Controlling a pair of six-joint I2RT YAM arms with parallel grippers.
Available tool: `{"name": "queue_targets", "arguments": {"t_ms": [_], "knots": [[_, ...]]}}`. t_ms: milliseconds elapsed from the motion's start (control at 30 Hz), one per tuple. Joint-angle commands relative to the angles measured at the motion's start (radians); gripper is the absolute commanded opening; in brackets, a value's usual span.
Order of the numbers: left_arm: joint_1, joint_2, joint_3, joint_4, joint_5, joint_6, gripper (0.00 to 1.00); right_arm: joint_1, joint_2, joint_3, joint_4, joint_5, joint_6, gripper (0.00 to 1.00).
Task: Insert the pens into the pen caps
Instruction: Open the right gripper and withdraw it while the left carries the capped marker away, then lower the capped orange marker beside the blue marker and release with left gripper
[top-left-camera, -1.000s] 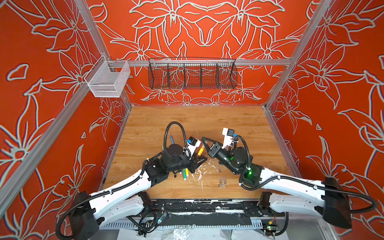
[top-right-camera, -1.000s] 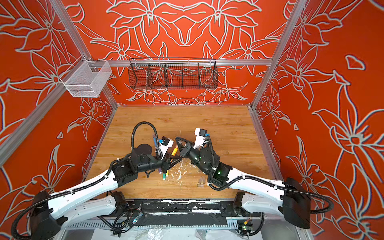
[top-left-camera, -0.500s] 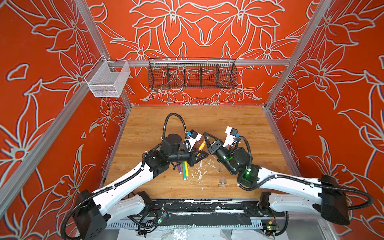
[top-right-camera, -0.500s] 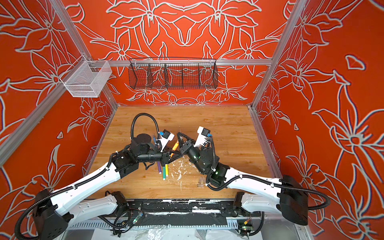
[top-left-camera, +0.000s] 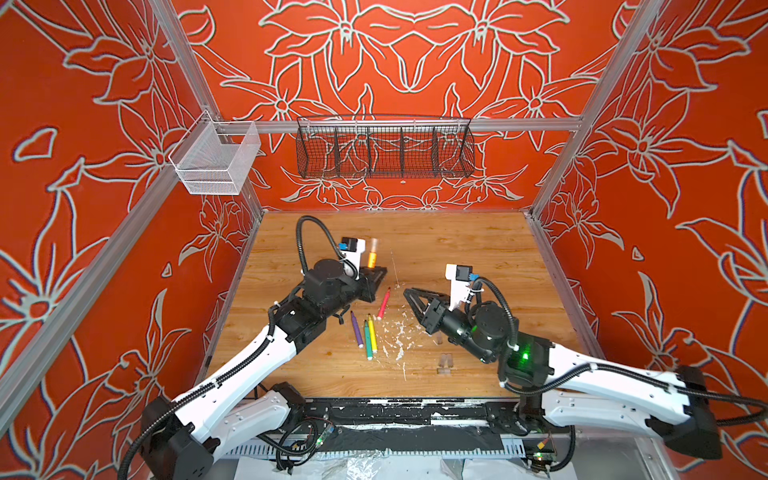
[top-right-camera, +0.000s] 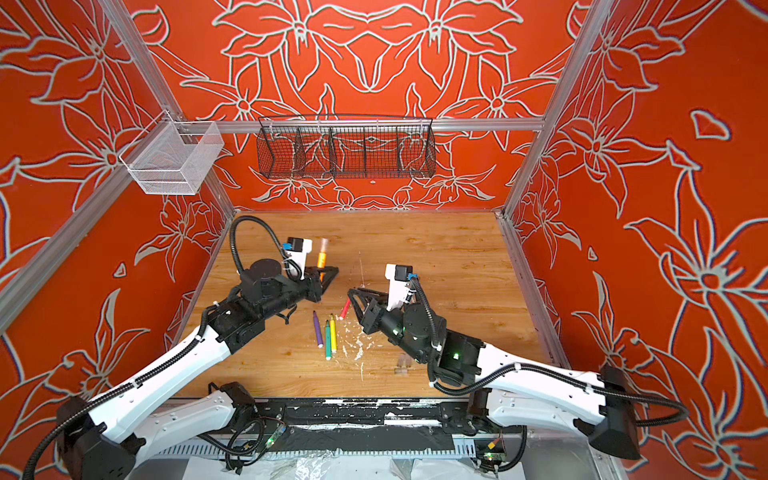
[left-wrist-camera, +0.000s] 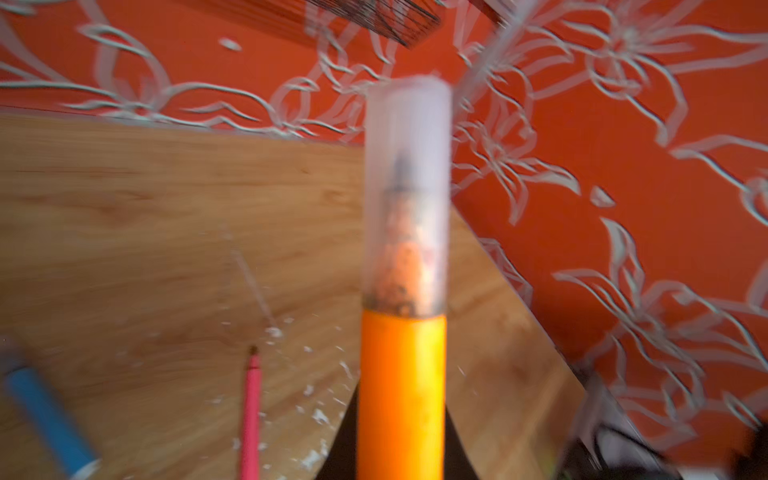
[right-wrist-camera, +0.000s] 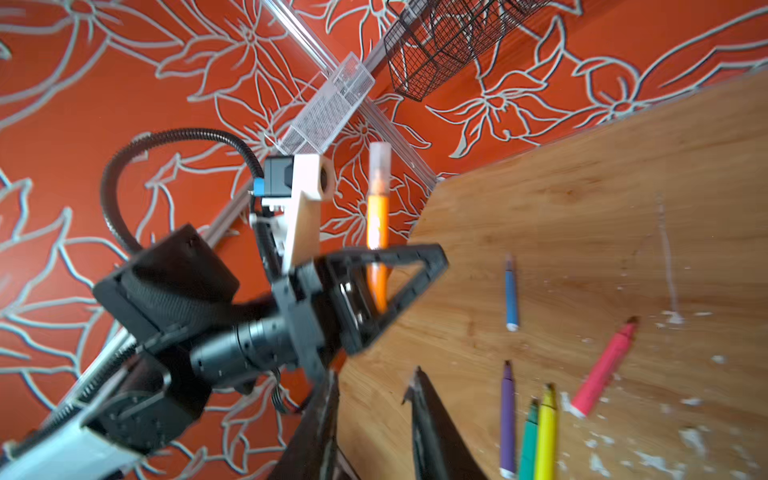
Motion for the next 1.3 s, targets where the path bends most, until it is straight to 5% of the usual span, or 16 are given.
{"name": "queue_targets", "arguments": {"t_ms": [0, 200, 467, 633, 933, 1267], "knots": [[-0.005, -0.018, -0.049, -0.056, -0.311, -0.129, 0.0, -0.112, -0.068, -0.004, -0.256, -0.032, -0.048, 0.38], [0.042, 0.084, -0.1, -0.213, -0.525, -0.252, 0.0, -0.29, -0.089, 0.023, -0.409, -0.016, -0.124, 0.41], [0.267, 0.293, -0.14, -0.2, -0.312, -0.33, 0.0, -0.551, 0.031, 0.008, -0.443, -0.135, -0.125, 0.41], [0.294, 0.423, -0.036, -0.227, -0.257, -0.243, 0.0, -0.643, 0.093, -0.041, -0.398, -0.163, -0.111, 0.4], [0.328, 0.653, 0.108, -0.335, -0.171, -0.258, 0.0, -0.739, 0.075, -0.085, -0.443, 0.002, -0.174, 0.39], [0.379, 0.74, 0.148, -0.318, -0.081, -0.229, 0.0, -0.79, -0.035, -0.163, -0.458, 0.247, -0.25, 0.44]]}}
